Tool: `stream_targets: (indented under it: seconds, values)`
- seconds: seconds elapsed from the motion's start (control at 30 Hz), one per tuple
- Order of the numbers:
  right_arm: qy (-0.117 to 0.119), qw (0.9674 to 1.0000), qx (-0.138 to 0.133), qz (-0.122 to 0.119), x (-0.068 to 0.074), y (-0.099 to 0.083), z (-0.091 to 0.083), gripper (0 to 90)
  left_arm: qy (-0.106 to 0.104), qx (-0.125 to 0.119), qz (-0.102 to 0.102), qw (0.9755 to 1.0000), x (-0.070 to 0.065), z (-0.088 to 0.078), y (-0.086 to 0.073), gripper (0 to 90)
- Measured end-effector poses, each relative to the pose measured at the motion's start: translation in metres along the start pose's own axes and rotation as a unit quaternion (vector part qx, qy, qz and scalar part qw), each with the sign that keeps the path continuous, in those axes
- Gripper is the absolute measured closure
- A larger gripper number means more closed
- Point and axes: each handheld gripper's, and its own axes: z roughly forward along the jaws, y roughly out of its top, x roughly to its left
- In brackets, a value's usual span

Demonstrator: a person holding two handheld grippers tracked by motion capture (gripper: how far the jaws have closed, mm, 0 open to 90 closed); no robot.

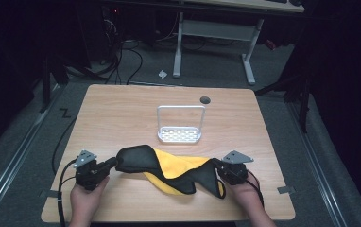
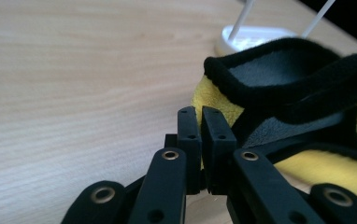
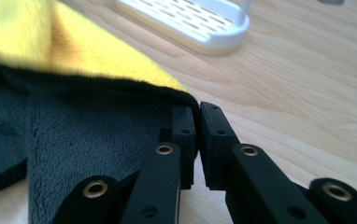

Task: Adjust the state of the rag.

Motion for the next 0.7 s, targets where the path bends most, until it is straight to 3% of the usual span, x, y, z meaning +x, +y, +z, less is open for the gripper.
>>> stream_targets:
  seconds: [0.07,0.13,0.17,0.2,0.23,0.3,0.37,0.4,0.43,0.47,0.53,0.6,0.67,0.7]
  values:
    - [-0.012,0.9998,0.014,-0.009,0.000,-0.002,0.006,76.2,0.011,0.022,0.001,0.9997,0.000,0.013,-0.005,81.3]
    - [-0.013,0.9997,0.018,-0.011,0.000,-0.003,0.007,72.7,0.012,0.023,-0.004,0.9997,0.000,0.014,-0.005,74.5]
    - [-0.012,0.9997,0.018,-0.011,0.000,-0.003,0.008,69.6,0.014,0.017,-0.008,0.9997,0.000,0.012,-0.004,74.5]
    - [-0.011,0.9999,0.006,-0.002,0.000,-0.002,0.005,64.3,0.018,0.001,-0.014,0.9997,-0.001,0.005,-0.001,67.4]
    - [-0.011,0.9999,0.006,-0.002,0.000,-0.002,0.005,64.3,0.018,0.001,-0.014,0.9997,-0.001,0.005,-0.001,66.0]
    - [-0.004,0.9999,-0.007,0.013,-0.002,-0.001,-0.001,59.4,0.018,-0.021,0.003,0.9996,-0.012,-0.006,0.005,63.8]
    - [-0.002,0.9998,-0.011,0.014,-0.002,-0.001,-0.003,58.6,0.013,-0.026,0.011,0.9995,-0.019,-0.008,0.007,62.6]
    - [0.000,0.9998,-0.016,0.013,0.000,-0.001,-0.007,57.1,-0.002,-0.033,0.029,0.9990,-0.034,-0.009,0.009,61.5]
    - [0.000,0.9998,-0.016,0.013,0.000,-0.001,-0.007,57.1,-0.002,-0.033,0.029,0.9990,-0.034,-0.009,0.009,60.5]
    - [0.001,0.9998,-0.019,0.009,0.002,-0.001,-0.009,56.1,-0.024,-0.029,0.045,0.9982,-0.051,-0.005,0.009,59.1]
    - [0.001,0.9998,-0.019,0.007,0.003,-0.001,-0.010,55.8,-0.033,-0.027,0.050,0.9979,-0.058,-0.002,0.008,57.2]
    - [0.000,0.9998,-0.022,0.001,0.006,-0.001,-0.011,55.2,-0.072,-0.009,0.075,0.9946,-0.087,0.011,0.002,55.4]
    - [0.003,0.9997,-0.023,0.001,0.006,-0.001,-0.011,54.9,-0.091,0.009,0.090,0.9917,-0.104,0.020,-0.003,53.0]
    - [0.004,0.9997,-0.022,0.002,0.006,-0.001,-0.011,54.9,-0.112,0.019,0.097,0.9888,-0.116,0.027,-0.007,52.3]
